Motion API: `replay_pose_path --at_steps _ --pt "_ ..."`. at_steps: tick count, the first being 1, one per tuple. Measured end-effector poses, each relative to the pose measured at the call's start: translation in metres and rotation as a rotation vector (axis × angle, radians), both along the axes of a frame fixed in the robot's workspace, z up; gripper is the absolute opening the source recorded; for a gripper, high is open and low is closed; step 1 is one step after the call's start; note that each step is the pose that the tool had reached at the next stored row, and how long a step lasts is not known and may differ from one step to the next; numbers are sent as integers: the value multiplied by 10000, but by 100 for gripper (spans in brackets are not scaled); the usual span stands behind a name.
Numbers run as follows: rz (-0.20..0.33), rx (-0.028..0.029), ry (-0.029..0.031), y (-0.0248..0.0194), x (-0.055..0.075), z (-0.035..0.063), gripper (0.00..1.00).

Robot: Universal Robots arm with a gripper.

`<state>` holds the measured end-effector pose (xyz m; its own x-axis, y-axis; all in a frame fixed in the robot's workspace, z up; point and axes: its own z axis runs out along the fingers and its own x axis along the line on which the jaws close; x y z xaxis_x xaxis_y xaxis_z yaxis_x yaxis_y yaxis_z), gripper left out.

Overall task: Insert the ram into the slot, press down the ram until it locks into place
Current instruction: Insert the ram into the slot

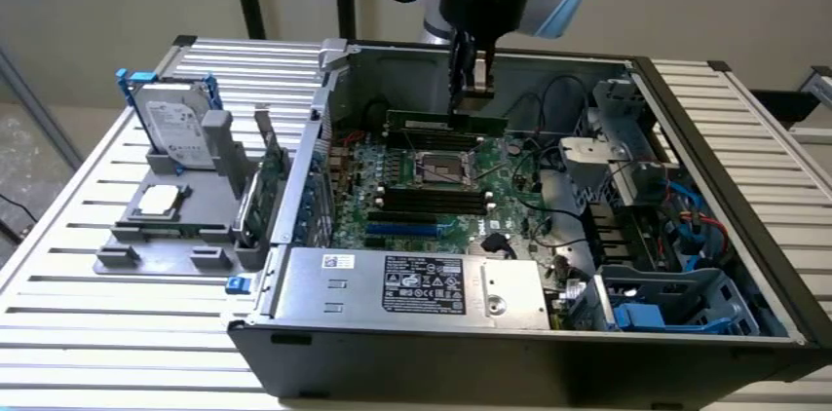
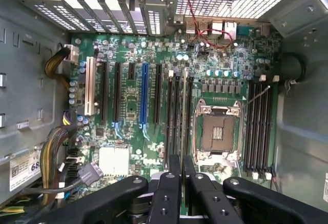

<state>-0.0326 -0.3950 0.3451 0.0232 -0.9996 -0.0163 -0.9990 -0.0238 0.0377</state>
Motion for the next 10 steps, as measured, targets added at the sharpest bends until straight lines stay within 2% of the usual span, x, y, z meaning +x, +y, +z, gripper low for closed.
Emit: replay_pose_path --at_steps 10 --pt "0 0 0 -3 -12 -182 13"
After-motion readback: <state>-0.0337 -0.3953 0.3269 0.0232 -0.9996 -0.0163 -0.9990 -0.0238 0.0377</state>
